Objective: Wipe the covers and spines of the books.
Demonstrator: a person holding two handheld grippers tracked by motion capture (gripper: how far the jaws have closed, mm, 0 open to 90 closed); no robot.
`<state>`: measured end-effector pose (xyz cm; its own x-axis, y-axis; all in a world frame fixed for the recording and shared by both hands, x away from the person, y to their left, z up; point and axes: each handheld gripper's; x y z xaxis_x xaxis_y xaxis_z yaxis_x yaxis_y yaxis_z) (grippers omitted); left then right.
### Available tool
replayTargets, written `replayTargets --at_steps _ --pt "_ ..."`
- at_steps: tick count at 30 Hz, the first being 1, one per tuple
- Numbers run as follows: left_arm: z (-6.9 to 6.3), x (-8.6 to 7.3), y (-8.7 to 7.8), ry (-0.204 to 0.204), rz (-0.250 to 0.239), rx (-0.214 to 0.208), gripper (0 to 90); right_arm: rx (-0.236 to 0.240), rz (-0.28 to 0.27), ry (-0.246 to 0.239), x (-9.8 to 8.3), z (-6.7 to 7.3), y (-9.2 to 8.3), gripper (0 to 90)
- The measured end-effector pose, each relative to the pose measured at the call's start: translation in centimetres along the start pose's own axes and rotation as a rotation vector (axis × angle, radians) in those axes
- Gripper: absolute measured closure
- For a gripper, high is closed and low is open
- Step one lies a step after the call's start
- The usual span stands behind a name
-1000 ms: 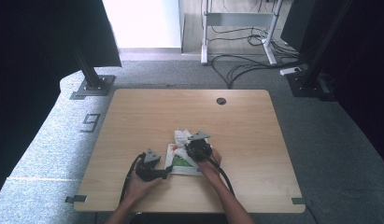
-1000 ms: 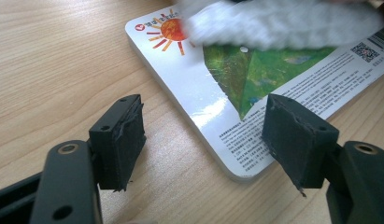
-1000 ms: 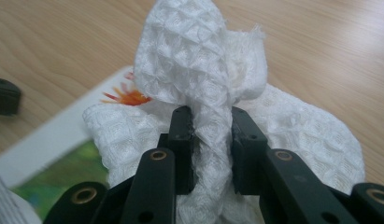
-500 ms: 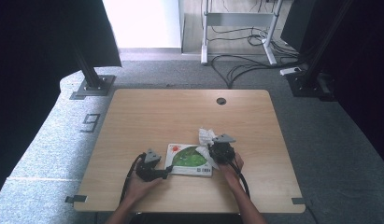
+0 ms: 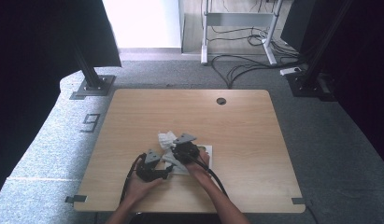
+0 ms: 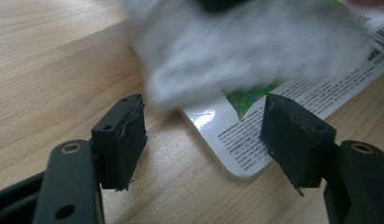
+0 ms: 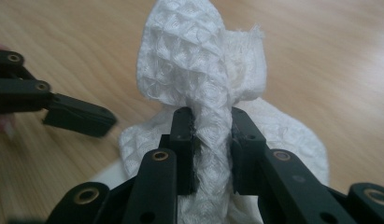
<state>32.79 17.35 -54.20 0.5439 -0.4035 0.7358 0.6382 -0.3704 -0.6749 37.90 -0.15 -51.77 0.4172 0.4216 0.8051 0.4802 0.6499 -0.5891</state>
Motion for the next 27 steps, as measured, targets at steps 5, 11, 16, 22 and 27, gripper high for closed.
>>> replayTargets --at_steps 5,11,16,22,27 --pt "0.0 0.0 0.0 -0.011 -0.002 -0.006 30.9 0.008 0.039 0.027 -0.2 0.4 3.0 72.0" --pt "0.0 -0.1 0.0 -0.016 -0.001 -0.007 31.4 -0.029 0.03 0.04 -0.7 -0.7 2.1 71.5" --pt "0.1 0.0 0.0 -0.017 0.002 -0.008 31.7 -0.08 0.023 0.068 -1.6 -2.0 0.7 71.2" --pt "0.1 0.0 0.0 -0.015 0.001 -0.008 31.7 -0.14 0.015 0.104 -3.0 -4.0 -1.6 71.0" --pt "0.1 0.0 0.0 -0.016 0.002 -0.01 31.7 -0.178 -0.015 0.116 -5.0 -5.4 -3.8 70.9"
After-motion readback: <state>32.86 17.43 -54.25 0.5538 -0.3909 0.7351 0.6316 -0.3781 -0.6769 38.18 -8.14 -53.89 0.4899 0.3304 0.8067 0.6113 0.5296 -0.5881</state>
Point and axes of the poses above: each handheld gripper's, and its own axes: y roughly forward along the jaws, x roughly out of its top, z roughly to its left, and after that the axes turned 9 degrees about x, right-handed
